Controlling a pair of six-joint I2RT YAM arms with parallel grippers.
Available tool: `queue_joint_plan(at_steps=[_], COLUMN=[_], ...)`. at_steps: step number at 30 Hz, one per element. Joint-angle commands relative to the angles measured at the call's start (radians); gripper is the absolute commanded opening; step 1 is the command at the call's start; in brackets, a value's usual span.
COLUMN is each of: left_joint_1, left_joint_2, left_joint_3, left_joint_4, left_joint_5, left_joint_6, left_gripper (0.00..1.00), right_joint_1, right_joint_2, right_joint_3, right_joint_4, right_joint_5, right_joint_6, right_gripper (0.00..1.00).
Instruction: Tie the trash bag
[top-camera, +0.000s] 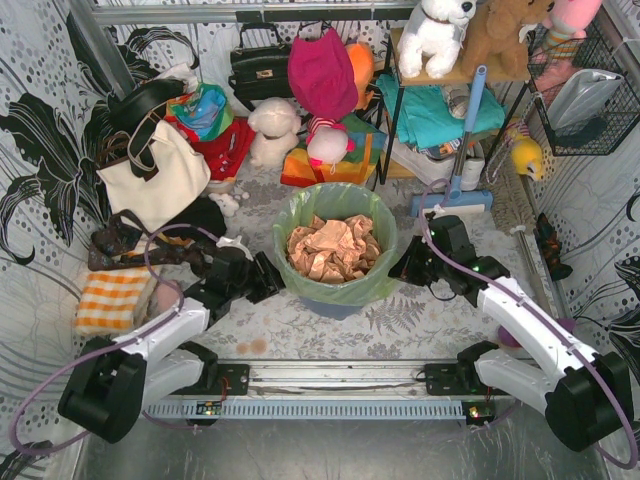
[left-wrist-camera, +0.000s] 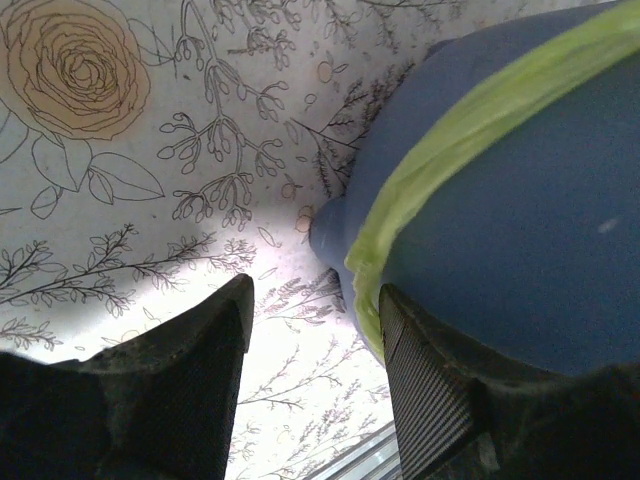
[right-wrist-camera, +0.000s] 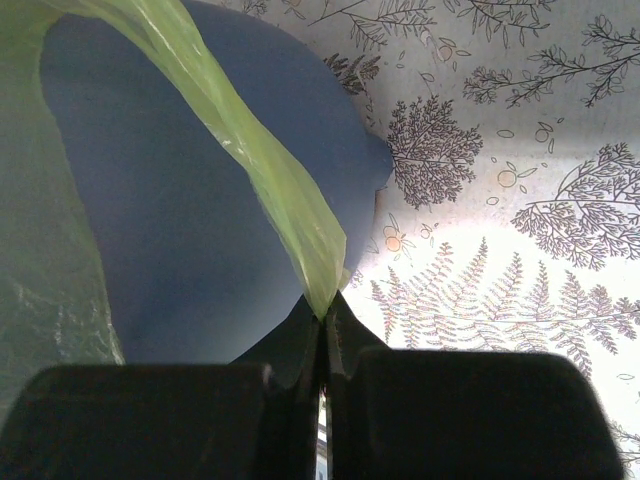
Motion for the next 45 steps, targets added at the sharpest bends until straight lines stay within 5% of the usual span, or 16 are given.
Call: queue_joint_plan(at_steps=[1, 10, 17, 23, 34, 45], left_joint_1=[0.004, 0.003, 0.003, 0.003, 0.003, 0.003], left_joint_2=[0.068, 0.181, 0.132, 0.007, -0.277, -0.388], left_joint_3=[-0.011, 0.031, 0.082, 0.124, 0.291, 0.528], left_joint_4=[0.113, 0.072, -0.021, -0.185, -0.499, -0.580], left_joint_5=[0.041, -0.027, -0.097, -0.197, -0.279, -0.203], left_joint_6=[0.042, 0.109, 0.109, 0.108, 0.110, 0.140], left_gripper=[0.61, 0.58, 0.22, 0.04, 0.00, 0.00], right_joint_1=[0.009, 0.013, 0.013, 0.014, 0.014, 0.013], right_joint_2=[0.012, 0.020, 0.001, -0.086, -0.296, -0.471], right_joint_3=[-0.011, -0.026, -0.015, -0.011, -0.013, -0.015], right_joint_4=[0.034, 0.042, 0.018, -0.044, 0.011, 0.160], right_joint_5=[-0.008, -0.008, 0.018, 0.115, 0.106, 0.046], right_joint_6=[0.006, 0.007, 0.009, 0.034, 0.094, 0.163], right_gripper=[0.00, 0.00, 0.00, 0.00, 0.00, 0.00])
